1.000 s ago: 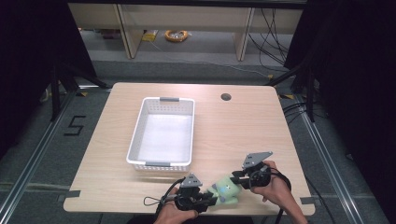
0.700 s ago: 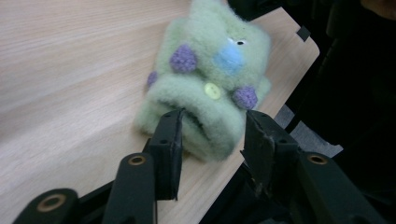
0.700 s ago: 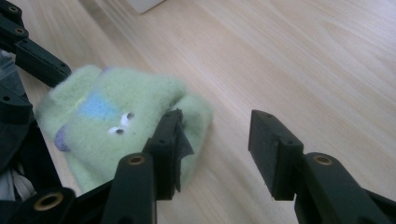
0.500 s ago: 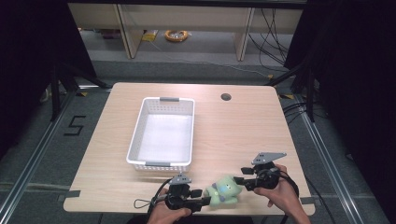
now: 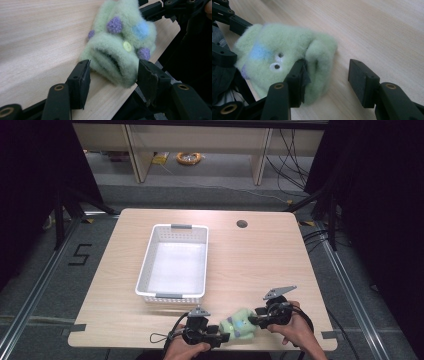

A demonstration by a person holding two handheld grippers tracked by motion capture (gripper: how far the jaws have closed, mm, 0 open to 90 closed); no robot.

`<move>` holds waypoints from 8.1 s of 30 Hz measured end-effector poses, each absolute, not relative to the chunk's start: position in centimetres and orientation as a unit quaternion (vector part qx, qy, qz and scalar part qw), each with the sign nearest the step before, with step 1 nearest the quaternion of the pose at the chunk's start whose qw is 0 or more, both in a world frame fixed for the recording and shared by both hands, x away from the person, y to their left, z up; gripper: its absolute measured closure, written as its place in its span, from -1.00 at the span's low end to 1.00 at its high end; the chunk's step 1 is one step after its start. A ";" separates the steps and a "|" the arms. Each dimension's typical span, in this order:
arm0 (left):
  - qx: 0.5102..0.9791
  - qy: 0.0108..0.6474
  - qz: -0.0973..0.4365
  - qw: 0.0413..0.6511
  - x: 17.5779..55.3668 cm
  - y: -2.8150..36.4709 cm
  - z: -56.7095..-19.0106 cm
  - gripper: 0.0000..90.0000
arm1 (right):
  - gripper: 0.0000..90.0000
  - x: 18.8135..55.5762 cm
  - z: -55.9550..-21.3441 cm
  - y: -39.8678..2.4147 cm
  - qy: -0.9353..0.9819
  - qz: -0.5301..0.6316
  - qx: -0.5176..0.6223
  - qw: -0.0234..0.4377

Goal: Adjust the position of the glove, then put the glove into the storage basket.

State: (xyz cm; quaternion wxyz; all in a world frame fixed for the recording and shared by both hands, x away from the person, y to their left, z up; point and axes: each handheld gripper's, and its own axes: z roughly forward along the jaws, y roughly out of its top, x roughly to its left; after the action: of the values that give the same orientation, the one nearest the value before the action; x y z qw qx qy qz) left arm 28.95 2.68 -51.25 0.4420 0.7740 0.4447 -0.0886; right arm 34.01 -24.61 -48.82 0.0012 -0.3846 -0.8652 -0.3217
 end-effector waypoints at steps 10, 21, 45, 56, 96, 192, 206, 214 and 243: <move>0.784 0.436 -0.071 0.437 29.1 1.6 -51.4 0.01 | 0.19 33.8 -49.0 -24.5 -0.865 -0.324 -0.384 -0.002; 0.784 0.423 -0.074 0.449 29.7 1.3 -51.6 0.47 | 0.26 33.8 -49.5 -24.8 -0.854 -0.335 -0.398 0.017; 0.791 0.402 -0.081 0.455 31.6 2.9 -51.1 0.60 | 0.81 32.1 -48.5 -24.1 -0.836 -0.372 -0.402 0.003; 0.802 0.379 -0.078 0.455 31.9 3.7 -49.7 0.60 | 0.81 31.5 -47.8 -23.4 -0.823 -0.398 -0.404 0.016; 0.813 0.354 -0.049 0.461 30.8 8.7 -46.2 0.59 | 0.80 31.0 -45.6 -19.5 -0.820 -0.428 -0.380 0.024; 0.822 0.476 0.019 0.313 42.5 19.2 -44.4 0.18 | 0.43 44.5 -44.0 -3.9 -0.881 -0.297 -0.368 -0.017; 0.813 0.461 0.031 0.356 41.7 18.8 -42.3 0.08 | 0.26 43.7 -42.3 -5.2 -0.874 -0.315 -0.369 -0.023; 0.818 0.446 0.025 0.363 40.2 17.6 -42.0 -0.13 | 0.08 42.8 -41.2 -7.5 -0.861 -0.349 -0.368 -0.028; 0.800 0.405 0.017 0.442 33.6 12.1 -41.7 -0.43 | -0.20 38.6 -41.6 -18.8 -0.815 -0.428 -0.386 -0.059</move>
State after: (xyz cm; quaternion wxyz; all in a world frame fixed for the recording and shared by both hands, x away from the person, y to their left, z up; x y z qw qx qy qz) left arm 33.59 12.07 -41.70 0.4417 0.8002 0.4054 0.0166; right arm 38.60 -18.81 -41.63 -0.0594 -0.3858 -0.8151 -0.4281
